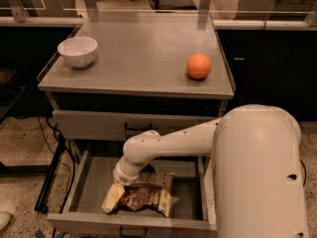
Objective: Pick brown chip bag from middle drawer and place on counter
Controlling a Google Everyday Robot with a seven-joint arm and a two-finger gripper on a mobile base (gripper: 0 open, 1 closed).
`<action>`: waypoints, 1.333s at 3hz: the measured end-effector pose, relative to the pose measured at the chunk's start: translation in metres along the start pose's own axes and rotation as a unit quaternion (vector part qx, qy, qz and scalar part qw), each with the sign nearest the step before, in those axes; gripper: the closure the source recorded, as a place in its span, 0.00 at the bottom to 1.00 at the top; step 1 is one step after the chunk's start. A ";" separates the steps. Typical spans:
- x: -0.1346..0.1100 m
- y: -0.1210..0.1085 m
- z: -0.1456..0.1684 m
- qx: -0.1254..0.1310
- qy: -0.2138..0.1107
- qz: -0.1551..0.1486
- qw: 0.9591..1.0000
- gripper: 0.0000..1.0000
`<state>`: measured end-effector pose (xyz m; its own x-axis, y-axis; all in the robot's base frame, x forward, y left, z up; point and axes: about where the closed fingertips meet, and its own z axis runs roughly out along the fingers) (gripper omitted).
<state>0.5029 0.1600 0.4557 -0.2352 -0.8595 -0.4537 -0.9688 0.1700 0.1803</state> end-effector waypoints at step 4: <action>0.030 -0.053 0.007 0.090 0.022 0.015 0.996 0.00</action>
Offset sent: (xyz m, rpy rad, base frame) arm 0.0471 -0.0440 -0.0119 -0.0658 -0.2090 -0.1511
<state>0.5463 0.1288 0.4265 -0.2648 -0.8720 -0.4116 -0.9605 0.2763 0.0324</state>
